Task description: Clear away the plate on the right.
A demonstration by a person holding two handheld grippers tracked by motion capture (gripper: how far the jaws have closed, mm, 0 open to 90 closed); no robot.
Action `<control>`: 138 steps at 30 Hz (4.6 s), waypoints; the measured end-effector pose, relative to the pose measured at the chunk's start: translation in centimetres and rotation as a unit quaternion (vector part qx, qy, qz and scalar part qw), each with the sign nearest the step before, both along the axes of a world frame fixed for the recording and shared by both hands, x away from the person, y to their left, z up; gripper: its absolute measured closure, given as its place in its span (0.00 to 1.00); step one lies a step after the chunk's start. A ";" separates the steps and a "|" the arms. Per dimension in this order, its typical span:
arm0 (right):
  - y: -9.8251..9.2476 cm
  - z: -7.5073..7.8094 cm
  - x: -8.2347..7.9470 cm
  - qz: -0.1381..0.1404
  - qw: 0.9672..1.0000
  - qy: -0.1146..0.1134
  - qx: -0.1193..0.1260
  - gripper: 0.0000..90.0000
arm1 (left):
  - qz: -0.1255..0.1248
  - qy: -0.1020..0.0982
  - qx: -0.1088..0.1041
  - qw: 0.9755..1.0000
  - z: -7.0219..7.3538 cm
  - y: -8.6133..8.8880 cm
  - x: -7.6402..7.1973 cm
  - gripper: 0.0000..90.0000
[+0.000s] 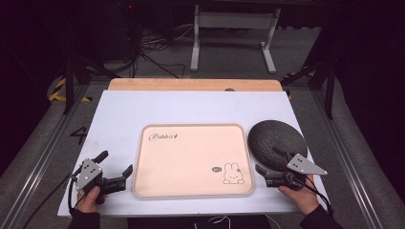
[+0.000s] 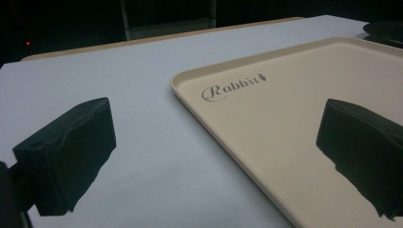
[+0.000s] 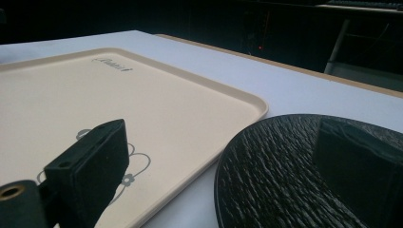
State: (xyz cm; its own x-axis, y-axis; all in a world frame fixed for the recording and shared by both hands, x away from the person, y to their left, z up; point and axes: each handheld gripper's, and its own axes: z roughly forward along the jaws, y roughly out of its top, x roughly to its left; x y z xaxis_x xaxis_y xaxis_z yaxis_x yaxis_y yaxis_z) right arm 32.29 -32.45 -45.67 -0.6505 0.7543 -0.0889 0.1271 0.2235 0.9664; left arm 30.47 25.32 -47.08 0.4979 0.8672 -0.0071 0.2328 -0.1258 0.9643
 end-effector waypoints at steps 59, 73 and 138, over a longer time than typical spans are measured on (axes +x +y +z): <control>-0.5 4.4 -1.2 -0.002 0.972 -0.154 -0.175 0.11 | 0.003 0.023 0.000 1.000 0.1 -0.1 0.3 0.00; -0.7 3.8 -2.2 0.012 0.921 -0.244 -0.303 0.14 | 0.003 0.023 0.000 1.000 0.1 -0.1 0.3 0.00; -0.7 -2.8 -1.8 0.021 0.784 -0.258 -0.564 0.62 | 0.003 0.023 -0.004 1.000 0.1 0.0 0.3 0.00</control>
State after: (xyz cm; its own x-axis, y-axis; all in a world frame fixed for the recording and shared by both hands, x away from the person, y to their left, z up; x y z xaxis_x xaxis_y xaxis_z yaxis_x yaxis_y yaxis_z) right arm 30.49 -33.17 -48.45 -0.3309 -0.0153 -0.9435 -0.2454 0.9669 0.0704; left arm 30.82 25.35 -46.99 0.4916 0.8701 -0.0368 0.2781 -0.1168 0.9534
